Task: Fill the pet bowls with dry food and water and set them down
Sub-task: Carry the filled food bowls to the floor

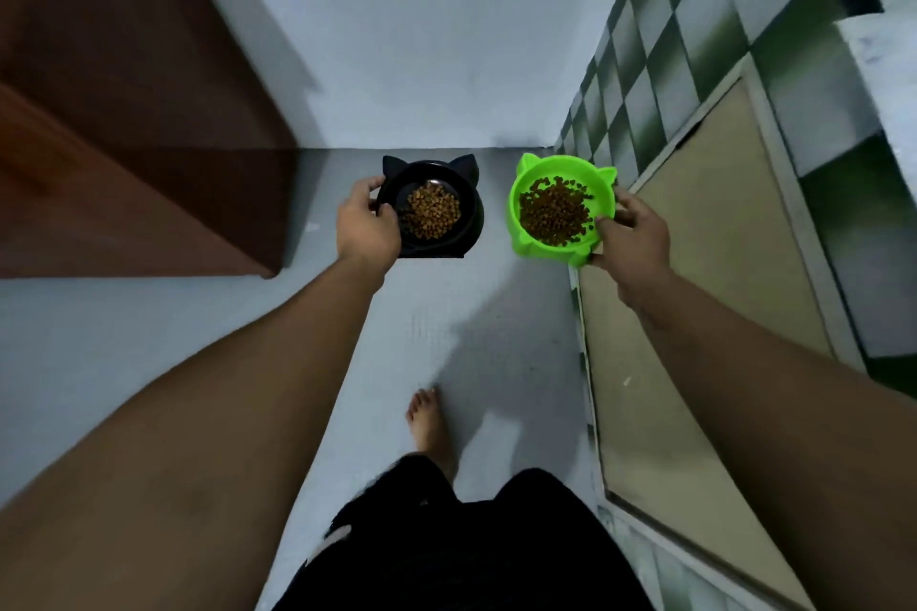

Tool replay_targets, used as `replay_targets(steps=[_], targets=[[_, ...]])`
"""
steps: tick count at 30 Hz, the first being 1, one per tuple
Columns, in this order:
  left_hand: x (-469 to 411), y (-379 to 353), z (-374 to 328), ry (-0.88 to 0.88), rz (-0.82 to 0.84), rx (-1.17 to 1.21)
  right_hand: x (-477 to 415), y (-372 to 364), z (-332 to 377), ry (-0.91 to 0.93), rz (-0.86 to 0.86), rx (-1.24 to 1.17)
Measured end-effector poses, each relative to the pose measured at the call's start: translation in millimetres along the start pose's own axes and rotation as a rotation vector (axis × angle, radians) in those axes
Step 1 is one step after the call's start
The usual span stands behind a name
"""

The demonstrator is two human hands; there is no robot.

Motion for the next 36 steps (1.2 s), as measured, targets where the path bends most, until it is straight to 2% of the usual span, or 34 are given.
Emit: replay_targets(steps=[8,12,17,22,30,31,33,34,36], targets=[[-133,-51,-26,0.086,-0.004,-0.014,-128,-59,30,-0.070,0.008,0.044],[-202,-89,-9,0.109,-0.040,-0.030,-211,-94,30,-0.094,0.050,0.112],[-286,-144,32,0.147,-0.058,-0.022,-321,-148,11,-0.041,0.104,0.215],[-375,-198,100,0.161,-0.077,-0.017,-425,-205,-60,-0.082,0.065,0.206],[-515,-302,248,0.192,-0.061,-0.029,-580,-285,-246,-0.083,0.017,0.223],[-520,-302,252,0.196,-0.056,-0.025,-586,-288,-253,-0.088,0.030,0.232],[-551,-334,302,0.178,-0.060,-0.041,-630,-308,-317,-0.061,0.035,0.243],[-555,-334,306,0.173,-0.051,-0.042,-631,-310,-320,-0.066,0.037,0.263],[-579,-360,350,0.171,-0.042,-0.033,-665,-325,-371,-0.067,0.015,0.272]])
Point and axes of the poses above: each hand's wrist, its own x-axis away from the middle knuckle, its own y-axis out of the back of the hand, z = x × y, the point moved 2 cm from there along -x, towards the middle knuckle, and after that the axes turned 4 degrees about x, right-handed, at the moved point
